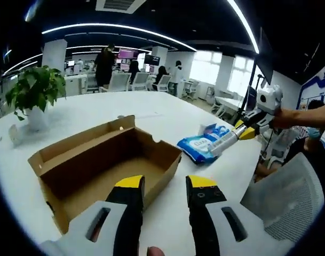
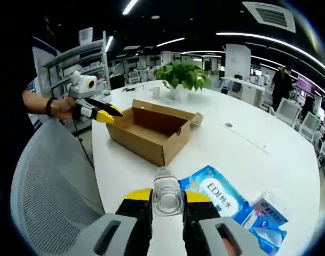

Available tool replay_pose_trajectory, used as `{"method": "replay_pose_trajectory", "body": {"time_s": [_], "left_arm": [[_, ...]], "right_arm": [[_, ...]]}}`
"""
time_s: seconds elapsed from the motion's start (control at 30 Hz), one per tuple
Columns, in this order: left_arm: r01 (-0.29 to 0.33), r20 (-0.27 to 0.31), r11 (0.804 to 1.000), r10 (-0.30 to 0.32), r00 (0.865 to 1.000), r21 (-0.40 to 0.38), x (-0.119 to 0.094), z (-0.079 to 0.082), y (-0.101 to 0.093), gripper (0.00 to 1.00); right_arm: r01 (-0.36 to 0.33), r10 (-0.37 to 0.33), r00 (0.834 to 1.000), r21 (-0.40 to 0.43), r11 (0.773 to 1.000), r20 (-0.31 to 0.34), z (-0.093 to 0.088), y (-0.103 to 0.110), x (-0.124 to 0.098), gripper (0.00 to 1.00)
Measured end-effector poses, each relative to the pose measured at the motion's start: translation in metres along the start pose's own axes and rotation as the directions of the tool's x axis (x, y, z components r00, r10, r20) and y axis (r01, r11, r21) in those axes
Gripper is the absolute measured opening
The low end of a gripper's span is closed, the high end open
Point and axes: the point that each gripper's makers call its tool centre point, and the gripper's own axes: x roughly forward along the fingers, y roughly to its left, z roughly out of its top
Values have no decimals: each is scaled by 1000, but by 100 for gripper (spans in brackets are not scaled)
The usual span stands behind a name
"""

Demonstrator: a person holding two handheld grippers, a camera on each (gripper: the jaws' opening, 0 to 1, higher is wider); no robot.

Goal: Operate the shoe box by opening the lid, removing the specified soft item, and placing it in the target area until the item is outside and the box remains undamaged.

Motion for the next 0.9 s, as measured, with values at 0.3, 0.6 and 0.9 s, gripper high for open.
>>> {"method": "replay_pose_trajectory", "body": {"time_s": [0.3,0.6,0.9], "left_arm": [[-29,6,1000,29,1000,-5,-3,1,3,31],[-39,-11,999,39,999,-9,-6,-5,9,32],[-22,-34,1000,22,999,6,-2,-11,6,32]], "right_arm": [[10,-14,997,-44,999,-81,7,-35,1,16],[13,-59,963,-172,985,-264,8,-86,2,16],[-31,-113,889,-305,952,-443,12,-140,8,16]]}}
